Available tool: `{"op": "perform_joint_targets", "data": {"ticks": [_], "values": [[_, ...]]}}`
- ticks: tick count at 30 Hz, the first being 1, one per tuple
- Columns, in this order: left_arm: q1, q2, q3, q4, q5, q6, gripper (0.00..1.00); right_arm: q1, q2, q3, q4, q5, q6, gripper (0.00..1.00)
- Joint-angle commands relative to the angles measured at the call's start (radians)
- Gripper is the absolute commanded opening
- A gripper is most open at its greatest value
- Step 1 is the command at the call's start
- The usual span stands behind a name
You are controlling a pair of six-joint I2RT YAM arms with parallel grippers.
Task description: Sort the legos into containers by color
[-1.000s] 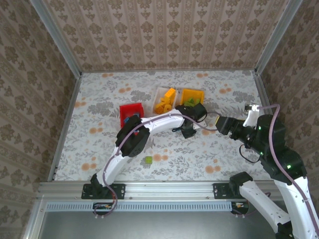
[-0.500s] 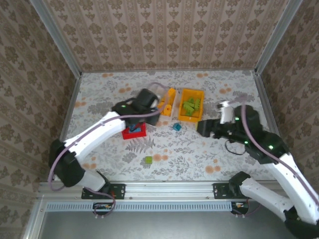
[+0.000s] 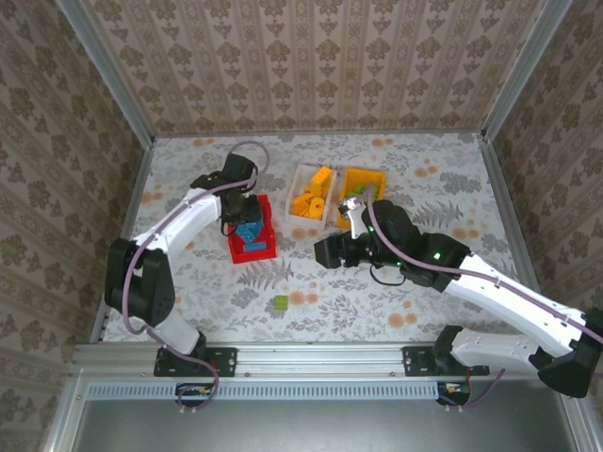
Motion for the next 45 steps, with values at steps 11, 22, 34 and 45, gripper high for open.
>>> {"op": "perform_joint_targets", "data": {"ticks": [11, 22, 34, 45], "values": [[0.021, 0.03, 0.012, 0.037, 0.106, -0.05, 0.49, 0.062, 0.144, -0.074, 0.086, 0.027, 0.023, 0.73], [-0.033, -0.267, -0.04, -0.041, 0.008, -0.143, 0.62, 0.287, 0.504, 0.028, 0.02, 0.106, -0.199, 0.83], [-0.089, -0.927, -0.326, -0.325, -0.105, -0.372, 0.65, 0.316, 0.782, 0.228, -0.122, 0.209, -0.432, 0.86], [-0.088, -1.108, -0.299, -0.53, -0.166, -0.419, 0.63, 0.316, 0.919, 0.344, -0.167, 0.252, -0.496, 0.7]]}}
